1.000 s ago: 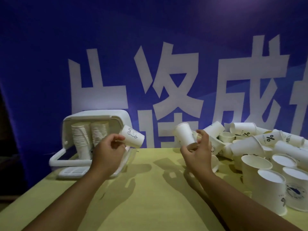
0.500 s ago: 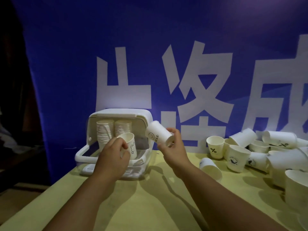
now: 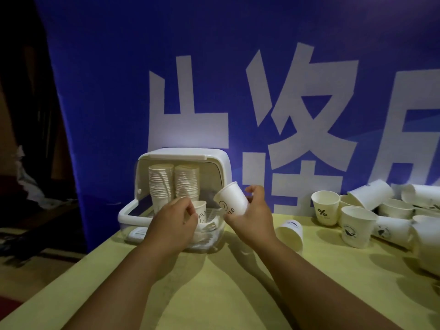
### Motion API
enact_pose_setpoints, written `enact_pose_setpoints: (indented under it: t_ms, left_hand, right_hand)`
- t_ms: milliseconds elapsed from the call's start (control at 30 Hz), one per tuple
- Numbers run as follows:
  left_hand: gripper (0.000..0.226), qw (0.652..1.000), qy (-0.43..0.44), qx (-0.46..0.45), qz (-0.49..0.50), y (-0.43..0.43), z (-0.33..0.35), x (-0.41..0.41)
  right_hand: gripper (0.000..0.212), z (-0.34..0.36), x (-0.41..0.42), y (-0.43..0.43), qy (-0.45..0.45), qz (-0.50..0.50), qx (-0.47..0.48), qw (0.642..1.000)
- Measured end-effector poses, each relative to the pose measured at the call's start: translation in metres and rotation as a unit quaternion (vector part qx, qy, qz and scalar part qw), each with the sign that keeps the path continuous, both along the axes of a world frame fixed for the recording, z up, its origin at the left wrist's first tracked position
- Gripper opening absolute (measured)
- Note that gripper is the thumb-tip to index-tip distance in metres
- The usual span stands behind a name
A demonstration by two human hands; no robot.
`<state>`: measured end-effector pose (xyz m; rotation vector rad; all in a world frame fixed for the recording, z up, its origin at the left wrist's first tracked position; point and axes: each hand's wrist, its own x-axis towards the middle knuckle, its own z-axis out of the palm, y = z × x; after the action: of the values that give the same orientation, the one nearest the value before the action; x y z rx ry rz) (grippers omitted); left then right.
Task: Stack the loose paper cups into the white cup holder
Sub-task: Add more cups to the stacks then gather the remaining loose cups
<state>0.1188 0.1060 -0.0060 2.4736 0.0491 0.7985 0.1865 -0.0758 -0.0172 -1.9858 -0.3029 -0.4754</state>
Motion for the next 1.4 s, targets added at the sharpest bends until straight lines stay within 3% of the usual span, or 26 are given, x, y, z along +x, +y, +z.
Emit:
enact_pose_setpoints:
  t_ms: [67,133,267,433,567,700,867,967,1033,1133,1233,1400]
  left_hand:
    - [0.016,1.0,0.012,-0.009,-0.002,0.0,-0.002,0.0]
    - [0.016,1.0,0.01,-0.017,0.003,0.001,-0.003,0.0]
    - [0.015,1.0,-0.001,-0.031,-0.002,0.004,-0.003,0.0]
    - [0.015,1.0,0.005,-0.026,-0.018,0.007,-0.004,0.002]
    - [0.021,0.999,0.024,-0.029,-0.024,0.008,-0.005,0.002]
    - [0.038,0.998,0.023,-0.057,-0.018,0.004,-0.002,0.001]
    - [0.067,0.995,0.01,-0.098,-0.012,0.002,-0.002,0.0]
    - [0.074,0.996,-0.009,-0.092,-0.012,0.005,-0.001,0.0]
    - [0.078,0.997,-0.015,-0.065,-0.042,0.004,-0.003,0.0]
    - [0.061,0.997,-0.02,-0.057,-0.055,0.005,-0.007,0.002]
    - [0.028,0.999,-0.022,-0.042,-0.01,0.007,-0.005,0.006]
    - [0.025,0.999,-0.01,-0.031,0.032,0.005,-0.005,0.006]
  right_hand:
    - [0.108,0.0,-0.002,-0.001,-0.015,0.01,-0.033,0.999]
    - [0.113,0.003,-0.004,-0.004,-0.032,0.026,-0.047,0.998]
    - [0.09,0.007,-0.006,-0.007,-0.045,0.056,-0.041,0.997]
    - [0.076,0.008,-0.007,-0.001,-0.055,0.038,-0.007,0.998]
    - [0.045,0.018,-0.009,0.005,-0.072,0.036,0.024,0.996]
    - [0.025,0.02,-0.014,0.011,-0.06,0.047,-0.076,0.994]
    - [0.026,0.024,-0.014,0.017,-0.084,0.06,-0.265,0.959]
    - [0.029,0.025,-0.014,0.019,-0.094,0.059,-0.304,0.946]
    - [0.028,0.024,-0.015,0.023,-0.081,0.081,-0.278,0.954]
    - [0.026,0.022,-0.018,0.026,-0.045,0.082,-0.209,0.973]
    - [0.025,0.012,-0.018,0.025,-0.047,0.063,-0.238,0.968]
    - [0.034,0.007,-0.023,0.025,-0.03,0.083,-0.197,0.976]
